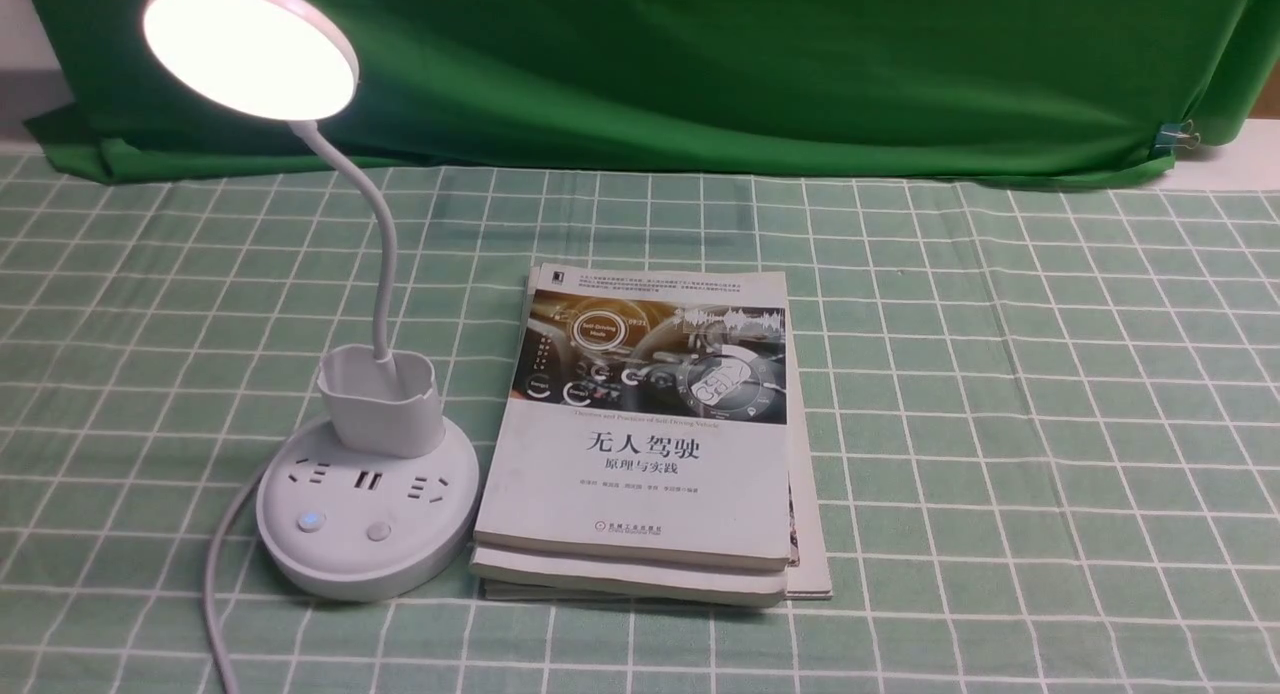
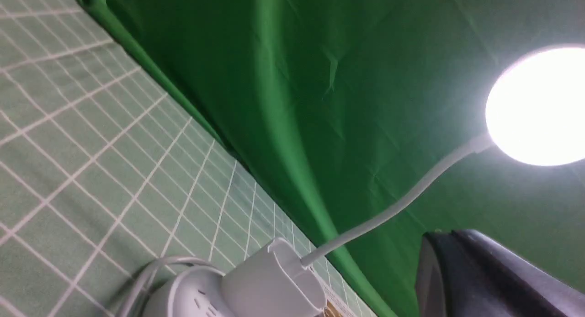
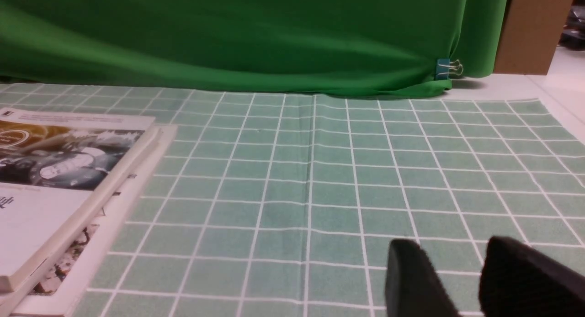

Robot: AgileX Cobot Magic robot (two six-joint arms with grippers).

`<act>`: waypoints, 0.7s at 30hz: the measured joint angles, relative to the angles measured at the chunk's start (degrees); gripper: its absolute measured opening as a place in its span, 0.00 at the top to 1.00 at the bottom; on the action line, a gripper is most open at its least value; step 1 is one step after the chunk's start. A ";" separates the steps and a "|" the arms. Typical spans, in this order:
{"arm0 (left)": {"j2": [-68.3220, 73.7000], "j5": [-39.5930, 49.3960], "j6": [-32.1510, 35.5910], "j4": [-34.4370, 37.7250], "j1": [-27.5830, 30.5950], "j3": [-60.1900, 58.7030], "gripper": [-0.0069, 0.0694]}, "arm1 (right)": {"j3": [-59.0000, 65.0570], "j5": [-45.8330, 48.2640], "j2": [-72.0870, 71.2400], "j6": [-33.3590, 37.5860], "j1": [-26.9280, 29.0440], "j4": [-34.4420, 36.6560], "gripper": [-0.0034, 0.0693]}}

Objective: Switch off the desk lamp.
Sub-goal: Use the left arm to press the button switch on the lamp holder

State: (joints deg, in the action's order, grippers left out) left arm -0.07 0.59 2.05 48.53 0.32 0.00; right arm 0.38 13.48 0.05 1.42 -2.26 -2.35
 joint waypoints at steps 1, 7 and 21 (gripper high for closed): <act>0.19 1.54 0.15 -0.49 0.00 0.74 0.91 | 0.00 0.00 0.00 0.00 0.00 0.00 0.62; 12.71 18.35 0.63 -11.85 0.00 14.82 0.91 | 0.00 0.00 0.00 0.00 0.00 0.00 0.62; 60.72 49.05 5.21 -29.73 -4.90 42.78 0.91 | 0.00 0.00 0.00 0.00 0.00 0.00 0.62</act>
State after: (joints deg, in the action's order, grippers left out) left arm 60.65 49.63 7.26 18.80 -4.58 42.78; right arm 0.38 13.48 0.05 1.42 -2.26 -2.35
